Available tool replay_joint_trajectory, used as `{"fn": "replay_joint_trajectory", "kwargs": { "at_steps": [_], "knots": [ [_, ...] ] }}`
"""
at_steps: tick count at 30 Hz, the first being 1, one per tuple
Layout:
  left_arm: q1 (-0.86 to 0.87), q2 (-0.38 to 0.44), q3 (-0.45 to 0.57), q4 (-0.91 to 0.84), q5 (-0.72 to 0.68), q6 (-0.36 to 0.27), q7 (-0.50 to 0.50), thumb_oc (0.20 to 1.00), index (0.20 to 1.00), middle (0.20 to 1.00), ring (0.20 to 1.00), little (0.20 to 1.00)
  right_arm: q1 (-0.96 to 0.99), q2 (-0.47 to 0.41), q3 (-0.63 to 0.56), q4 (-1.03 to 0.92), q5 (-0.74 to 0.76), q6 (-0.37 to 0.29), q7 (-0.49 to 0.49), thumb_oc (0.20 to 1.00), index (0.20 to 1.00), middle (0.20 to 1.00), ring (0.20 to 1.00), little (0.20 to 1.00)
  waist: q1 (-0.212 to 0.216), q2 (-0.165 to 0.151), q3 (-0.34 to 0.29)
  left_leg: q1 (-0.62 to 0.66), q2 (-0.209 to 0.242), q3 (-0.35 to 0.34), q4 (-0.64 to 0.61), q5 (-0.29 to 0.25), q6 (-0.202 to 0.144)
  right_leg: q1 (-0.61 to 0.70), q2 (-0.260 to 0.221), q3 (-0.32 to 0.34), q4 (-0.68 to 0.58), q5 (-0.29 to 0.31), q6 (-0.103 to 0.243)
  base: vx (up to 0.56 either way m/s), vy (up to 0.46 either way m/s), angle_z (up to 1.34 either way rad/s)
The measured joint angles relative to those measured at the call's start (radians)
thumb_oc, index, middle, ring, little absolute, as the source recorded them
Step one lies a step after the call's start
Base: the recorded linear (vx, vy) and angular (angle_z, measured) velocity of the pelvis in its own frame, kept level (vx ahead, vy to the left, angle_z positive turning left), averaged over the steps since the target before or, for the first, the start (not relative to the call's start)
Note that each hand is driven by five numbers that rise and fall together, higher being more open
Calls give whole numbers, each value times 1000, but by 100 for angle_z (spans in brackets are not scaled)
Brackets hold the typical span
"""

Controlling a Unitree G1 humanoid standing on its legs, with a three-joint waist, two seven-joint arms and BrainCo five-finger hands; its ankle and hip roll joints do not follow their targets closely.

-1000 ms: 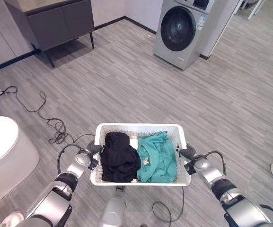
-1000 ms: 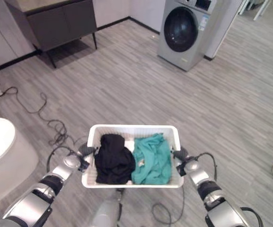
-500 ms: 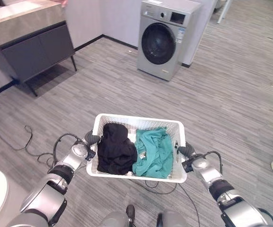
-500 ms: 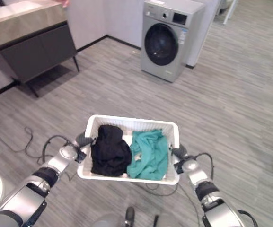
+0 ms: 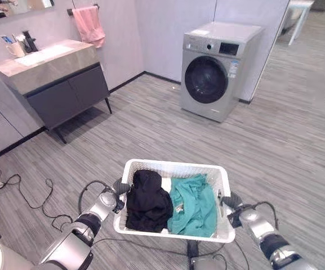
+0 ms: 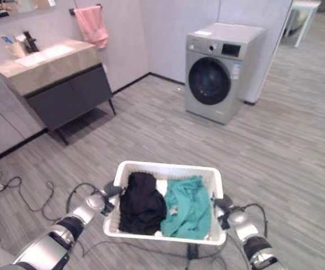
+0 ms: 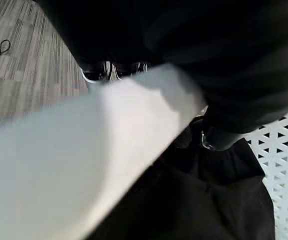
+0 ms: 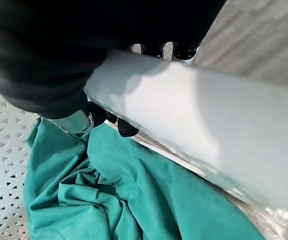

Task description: Grab the laundry basket,head to the washer,open it,put in the laundry and shut it.

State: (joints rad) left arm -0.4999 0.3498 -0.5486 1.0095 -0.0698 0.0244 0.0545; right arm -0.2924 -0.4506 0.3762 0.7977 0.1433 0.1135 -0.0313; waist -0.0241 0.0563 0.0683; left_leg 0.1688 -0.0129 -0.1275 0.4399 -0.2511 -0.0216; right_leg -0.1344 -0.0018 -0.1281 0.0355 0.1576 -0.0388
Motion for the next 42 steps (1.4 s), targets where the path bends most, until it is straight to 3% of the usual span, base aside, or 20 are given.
{"fn": "replay_joint_trajectory", "kwargs": {
  "at_steps": [1, 2, 3, 4, 7, 9, 12, 13, 15, 20, 23, 24, 26, 27, 29, 30, 31, 35, 38, 42],
  "knots": [
    [-1, 2, 27, -6, -2, -3, -1, 200, 200, 200, 200, 200, -10, 3, 0, 0, 0, -6, -3, 200, 200, 200, 200, 200, 8, -14, -1, -97, 44, 34, 242, 85, -16, 47, 49, 0, 2, -51, -47, 350, -544, -18],
    [-3, 7, 29, -14, -3, -3, -1, 200, 200, 200, 200, 200, -11, 3, 1, -9, 0, -7, -5, 200, 200, 200, 200, 200, 13, -30, -2, -141, 55, 45, 324, 164, 0, 62, 67, 3, -2, -65, -66, 222, -390, -25],
    [-11, 30, 30, -32, -8, -4, -1, 200, 200, 200, 200, 200, -13, 4, 4, -32, 0, -7, -9, 200, 200, 200, 200, 200, 27, -67, 7, -225, 91, 98, 454, 337, 35, 91, 77, 6, -23, -76, -83, 171, -242, -13],
    [-15, 47, 30, -49, -11, -4, -1, 200, 200, 200, 200, 200, -19, 9, 2, -43, 1, -8, -12, 200, 200, 200, 200, 200, 19, -93, 16, -261, 130, 147, 516, 352, 45, 109, 80, 2, -38, -71, -85, 234, -181, -2],
    [-41, 71, 30, -89, -21, -5, 0, 200, 200, 200, 200, 200, -54, 13, -14, -49, 3, -7, -39, 200, 200, 200, 200, 200, 40, -178, 58, -392, 154, 197, 391, 161, 9, 170, 84, 29, -70, -111, -130, 309, -108, 1],
    [-44, 74, 29, -90, -39, 1, 3, 200, 200, 200, 200, 200, -80, 8, -17, -53, 8, -8, -41, 200, 200, 200, 200, 200, 54, -169, 83, -430, 128, 203, 123, 136, -23, 224, 90, 41, -105, -126, -81, 241, 12, -27],
    [-49, 76, 28, -94, -40, 0, 4, 200, 200, 200, 200, 200, -85, 10, -12, -41, 13, -9, -45, 200, 200, 200, 200, 200, 82, -145, 111, -447, 95, 209, -162, 195, -63, 292, 111, 42, -122, -163, -22, 345, 43, -21],
    [-52, 76, 26, -96, -40, 0, 2, 200, 200, 200, 200, 200, -86, 6, -1, -34, 14, -9, -46, 200, 200, 200, 200, 200, 95, -130, 118, -454, 67, 161, -331, 258, -52, 314, 129, 46, -122, -185, -6, 350, 35, -16],
    [-50, 78, 25, -86, -41, 0, 2, 200, 200, 200, 200, 200, -87, 13, 6, -26, 20, -10, -47, 200, 200, 200, 200, 200, 130, -110, 132, -469, 36, 96, -450, 312, -59, 354, 160, 84, -121, -206, -25, 339, 43, -36],
    [-38, 85, 26, -57, -42, 1, 0, 200, 200, 200, 200, 200, -97, 52, 21, 24, 20, -13, -47, 200, 200, 200, 200, 200, 196, -116, 154, -498, -26, 83, -473, 352, -11, 442, 178, 127, -121, -240, -4, 313, 96, -39],
    [-4, 91, 26, -65, -42, 0, -1, 200, 200, 200, 200, 200, -90, 60, 25, 33, 20, -13, -36, 200, 200, 200, 200, 200, 212, -92, 146, -383, -11, 113, -485, 316, 88, 531, 210, 150, -119, -252, 11, 392, 187, -42],
    [-6, 107, 27, -70, -42, 0, 0, 200, 200, 200, 200, 200, -89, 78, 25, 36, 20, -13, -40, 200, 200, 200, 200, 200, 204, -130, 153, -353, -19, 128, -477, 393, 105, 549, 195, 149, -71, -267, 16, 401, 189, -22],
    [-5, 117, 26, -77, -42, 0, -7, 200, 200, 200, 200, 200, -88, 81, 23, 35, 20, -13, -37, 200, 200, 200, 200, 200, 209, -150, 145, -337, -23, 144, -451, 394, 107, 528, 179, 145, 10, -269, 17, 375, 200, -26],
    [-6, 123, 26, -92, -42, 0, -8, 200, 200, 200, 200, 200, -82, 88, 3, 34, 20, -19, -35, 200, 200, 200, 200, 200, 209, -155, 141, -321, -36, 146, -419, 421, 135, 517, 167, 134, 96, -280, 57, 479, 296, -28],
    [-15, 127, 26, -108, -42, -1, -8, 200, 200, 200, 200, 200, -73, 92, -11, 33, 20, -24, -37, 200, 200, 200, 200, 200, 197, -163, 135, -265, -65, 143, -424, 376, 165, 442, 114, 85, 303, -317, 122, 313, 234, -20],
    [-22, 126, 26, -109, -42, 0, -8, 200, 200, 200, 200, 200, -72, 92, -20, 32, 20, -28, -36, 200, 200, 200, 200, 200, 192, -160, 134, -251, -72, 146, -422, 358, 170, 396, 101, 87, 410, -285, 159, 203, 229, -6],
    [-30, 125, 29, -121, -41, -1, -7, 200, 200, 200, 200, 200, -54, 95, -45, 10, 20, -29, -36, 200, 200, 200, 200, 200, 181, -151, 136, -212, -86, 133, -429, 355, 173, 273, 59, 60, 651, -273, 222, 210, 241, -3],
    [-33, 115, 30, -123, -38, -1, -8, 200, 200, 200, 200, 200, -26, 95, -64, 2, 20, -32, -33, 200, 200, 200, 200, 200, 146, -95, 162, -95, -84, 124, -421, 291, 196, 51, -40, 2, 946, -274, 218, 215, 179, 7],
    [-34, 108, 22, -119, -36, -1, -13, 200, 200, 200, 200, 200, -18, 96, -60, 41, 20, -53, -26, 200, 200, 200, 200, 200, 118, -65, 163, -25, -85, 79, -425, 239, 195, -105, -106, -73, 825, -295, 181, 330, 83, 36],
    [-32, 95, 14, -77, -28, 0, -30, 200, 200, 200, 200, 200, -13, 97, -40, 73, 20, -53, -2, 200, 200, 200, 200, 200, 87, -59, 149, 14, -92, 48, -425, 195, 122, -175, -89, -70, 453, -251, 159, 307, -72, 58]
  ]
}}
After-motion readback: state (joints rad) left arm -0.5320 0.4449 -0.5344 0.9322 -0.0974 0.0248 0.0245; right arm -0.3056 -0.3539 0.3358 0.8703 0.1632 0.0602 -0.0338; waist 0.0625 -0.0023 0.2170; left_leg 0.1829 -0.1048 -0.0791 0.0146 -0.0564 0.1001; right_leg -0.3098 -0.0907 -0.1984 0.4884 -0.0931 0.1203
